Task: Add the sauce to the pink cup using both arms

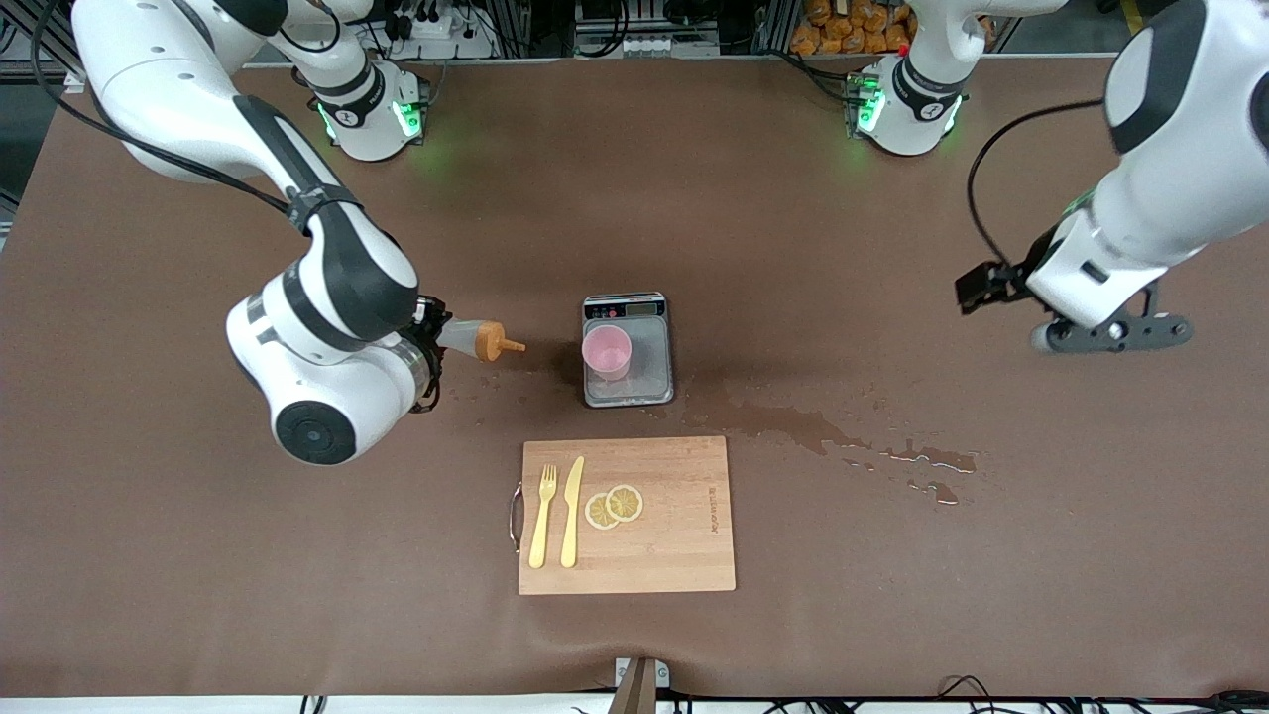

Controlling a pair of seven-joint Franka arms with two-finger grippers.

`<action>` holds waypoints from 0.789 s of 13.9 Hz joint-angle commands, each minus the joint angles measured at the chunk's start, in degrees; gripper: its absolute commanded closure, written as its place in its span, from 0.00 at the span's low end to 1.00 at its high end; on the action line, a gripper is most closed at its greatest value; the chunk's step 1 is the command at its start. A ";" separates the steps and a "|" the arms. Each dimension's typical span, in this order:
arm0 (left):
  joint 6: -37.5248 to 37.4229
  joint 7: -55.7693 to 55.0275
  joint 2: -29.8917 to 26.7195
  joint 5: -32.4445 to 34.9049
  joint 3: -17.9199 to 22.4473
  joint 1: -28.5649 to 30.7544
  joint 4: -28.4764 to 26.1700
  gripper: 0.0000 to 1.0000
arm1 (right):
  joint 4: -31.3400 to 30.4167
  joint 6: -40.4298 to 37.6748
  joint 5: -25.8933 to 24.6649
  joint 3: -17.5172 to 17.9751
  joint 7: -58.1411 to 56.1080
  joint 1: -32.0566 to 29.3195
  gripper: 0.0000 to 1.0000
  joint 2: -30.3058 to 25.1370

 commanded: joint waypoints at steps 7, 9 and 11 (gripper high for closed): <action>-8.42 6.01 -4.65 0.15 7.27 -1.03 3.70 0.00 | 0.14 -0.28 -5.81 0.61 7.89 5.45 0.70 1.33; -8.51 6.10 -4.39 -0.37 6.92 -0.59 4.58 0.00 | 0.14 -0.28 -6.33 0.26 9.20 6.67 0.70 2.03; -8.68 6.27 -4.30 -0.55 6.83 -0.33 4.94 0.00 | 0.23 -0.28 -7.30 0.26 10.44 7.47 0.70 2.57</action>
